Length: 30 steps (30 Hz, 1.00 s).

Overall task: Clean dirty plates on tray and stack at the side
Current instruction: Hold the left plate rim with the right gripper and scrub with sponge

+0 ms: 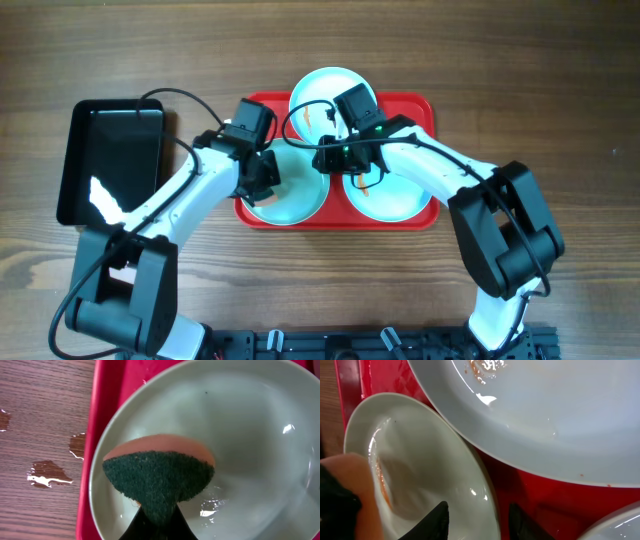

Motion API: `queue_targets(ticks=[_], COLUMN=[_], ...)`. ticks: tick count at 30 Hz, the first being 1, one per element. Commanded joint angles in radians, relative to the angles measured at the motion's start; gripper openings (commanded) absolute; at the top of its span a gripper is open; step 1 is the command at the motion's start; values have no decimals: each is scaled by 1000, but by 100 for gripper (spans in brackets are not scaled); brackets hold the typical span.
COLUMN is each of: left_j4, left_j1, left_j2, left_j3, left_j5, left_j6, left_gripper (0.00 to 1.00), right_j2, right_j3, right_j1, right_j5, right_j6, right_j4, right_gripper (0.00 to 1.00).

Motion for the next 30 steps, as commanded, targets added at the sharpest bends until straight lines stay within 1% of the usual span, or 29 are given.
queue_targets(ticks=[1,3,6,9,11,12,13,15,22,25,30], left_j4=[2,2,2,3,7,10,18,30,69,71,71], left_j1=[16,16,15,15,15,15,15,15,15,15,15], left_j2=[5,5,5,5,5,5,5,5,5,5,5], left_j3=[-6,-6,-6,-6,-6,-6,-6,-6,-6,-6,-6], left_j5=[40,40,40,40,45,46,48,60,81,100,110], left_j6=[-2,-2,-2,-2,-2,-2,-3,-2,-3,-3,-3], left_gripper=[4,4,4,4,4,4,4,4,4,4,4], right_j2=[27,29,29,29,29,29,29,29,29,29,29], right_j3=[-5,-5,-6,-12,-16,-17,-17,-17,-17,-18,-55], right_j1=[11,11,11,11,11,11,11,11,11,11,11], right_j5=[63,63,66,66,67,68,70,69,69,69,69], right_j6=[13,18,33,34,34,34,34,34,34,34,67], right_j4=[-12,-22,-40,-46,-45,-45,-45,-45,-56,-69,-32], right_gripper=[39,38,30,26,18,17,12,10,10,14,14])
